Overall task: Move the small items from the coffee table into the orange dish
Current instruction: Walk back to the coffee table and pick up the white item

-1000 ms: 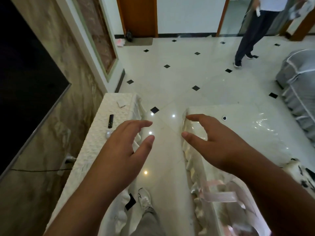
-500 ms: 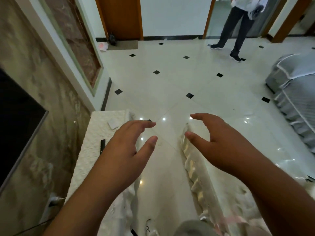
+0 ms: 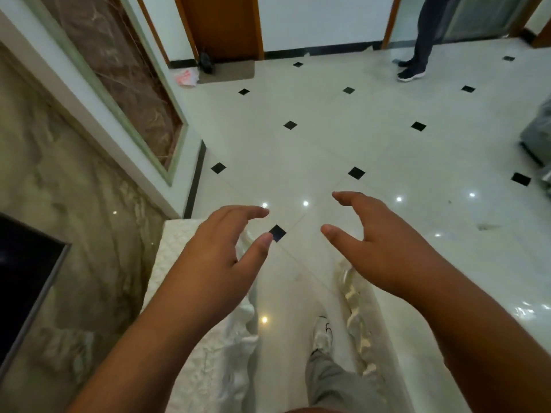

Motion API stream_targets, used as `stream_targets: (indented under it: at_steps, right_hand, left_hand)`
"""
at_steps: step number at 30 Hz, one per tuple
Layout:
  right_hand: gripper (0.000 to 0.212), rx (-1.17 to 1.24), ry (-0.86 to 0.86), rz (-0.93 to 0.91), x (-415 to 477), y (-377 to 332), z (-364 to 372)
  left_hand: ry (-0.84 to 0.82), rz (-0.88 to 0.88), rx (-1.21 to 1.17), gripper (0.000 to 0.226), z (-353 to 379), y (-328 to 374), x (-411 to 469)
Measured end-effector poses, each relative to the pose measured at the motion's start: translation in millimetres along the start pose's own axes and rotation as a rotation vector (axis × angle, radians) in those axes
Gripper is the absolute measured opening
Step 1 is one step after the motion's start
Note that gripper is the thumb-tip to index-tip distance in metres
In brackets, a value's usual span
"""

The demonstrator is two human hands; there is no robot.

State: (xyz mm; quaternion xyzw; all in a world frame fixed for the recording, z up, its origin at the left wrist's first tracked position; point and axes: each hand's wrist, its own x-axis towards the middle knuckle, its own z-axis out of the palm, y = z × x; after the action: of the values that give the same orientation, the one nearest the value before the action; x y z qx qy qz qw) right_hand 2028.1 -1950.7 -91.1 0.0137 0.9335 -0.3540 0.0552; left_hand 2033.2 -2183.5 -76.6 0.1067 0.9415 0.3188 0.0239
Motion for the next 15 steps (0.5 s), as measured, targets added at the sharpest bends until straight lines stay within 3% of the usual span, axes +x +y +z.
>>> stream_targets:
  at_steps: [8, 15]
  right_hand:
    - [0.061, 0.009, -0.056, -0.118, 165, -11, -42]
    - [0.061, 0.014, -0.124, -0.135, 236, -14, -56]
  left_hand:
    - [0.083, -0.063, 0.054, 0.044, -8, 18, 137]
    - [0.089, -0.101, 0.015, 0.040, -20, 4, 204]
